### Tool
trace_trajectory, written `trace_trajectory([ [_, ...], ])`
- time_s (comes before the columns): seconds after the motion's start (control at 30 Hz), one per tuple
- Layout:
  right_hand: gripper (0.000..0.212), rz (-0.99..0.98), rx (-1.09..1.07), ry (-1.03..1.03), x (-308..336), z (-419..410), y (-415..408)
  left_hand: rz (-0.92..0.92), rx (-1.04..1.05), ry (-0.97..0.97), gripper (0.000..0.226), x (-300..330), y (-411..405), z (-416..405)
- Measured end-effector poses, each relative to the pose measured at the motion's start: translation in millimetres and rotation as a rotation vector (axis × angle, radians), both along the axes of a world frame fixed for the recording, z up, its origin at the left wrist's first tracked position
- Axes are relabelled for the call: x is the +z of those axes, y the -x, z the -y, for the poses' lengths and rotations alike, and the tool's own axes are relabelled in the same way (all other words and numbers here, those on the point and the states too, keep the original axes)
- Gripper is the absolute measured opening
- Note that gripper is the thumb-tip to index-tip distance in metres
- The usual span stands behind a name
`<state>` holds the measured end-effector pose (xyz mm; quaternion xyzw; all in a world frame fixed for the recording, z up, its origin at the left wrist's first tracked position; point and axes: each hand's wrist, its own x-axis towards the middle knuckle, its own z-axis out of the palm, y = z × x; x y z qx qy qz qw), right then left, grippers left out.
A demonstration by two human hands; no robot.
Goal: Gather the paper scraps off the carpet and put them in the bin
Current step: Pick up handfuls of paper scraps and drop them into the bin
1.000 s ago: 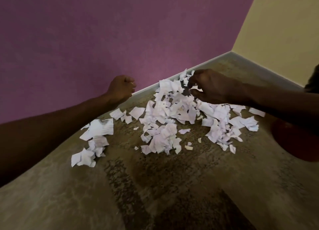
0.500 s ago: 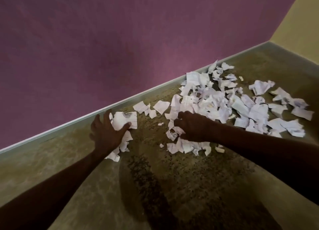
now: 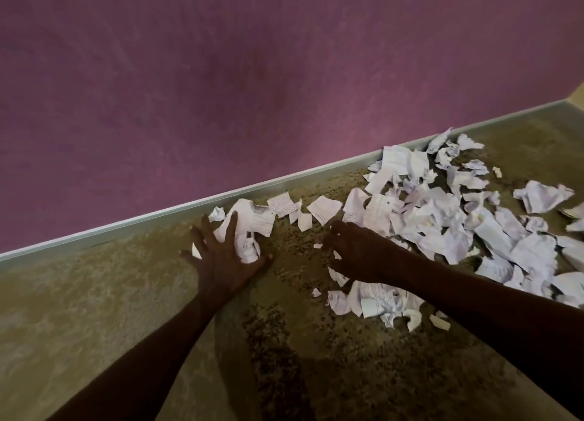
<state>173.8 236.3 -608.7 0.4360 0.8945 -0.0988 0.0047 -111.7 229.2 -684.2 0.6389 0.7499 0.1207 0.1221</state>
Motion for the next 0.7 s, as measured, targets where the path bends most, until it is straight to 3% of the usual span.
trace_trajectory([
  [0.1,0.046,-0.104,-0.033,0.048,-5,-12,-1,0.026,-0.051,-0.008,0.112,-6,2,-23],
  [0.3,0.033,-0.164,-0.078,-0.008,-20,-44,-4,-0.051,-0.081,-0.167,0.063,-15,-1,-37],
  [0.4,0.028,-0.251,-0.173,-0.072,-23,-64,4,0.0,-0.131,-0.279,0.049,-14,-1,-37],
  [0.47,0.041,-0.259,-0.2,-0.065,-27,-79,15,0.067,-0.125,-0.333,0.041,-14,-2,-36],
  [0.6,0.092,-0.105,-0.228,0.139,-44,-107,44,0.154,-0.097,-0.381,0.037,-11,-4,-36],
  [0.7,0.097,-0.065,-0.27,0.249,-57,-109,61,0.138,-0.087,-0.386,0.038,-12,-4,-37],
])
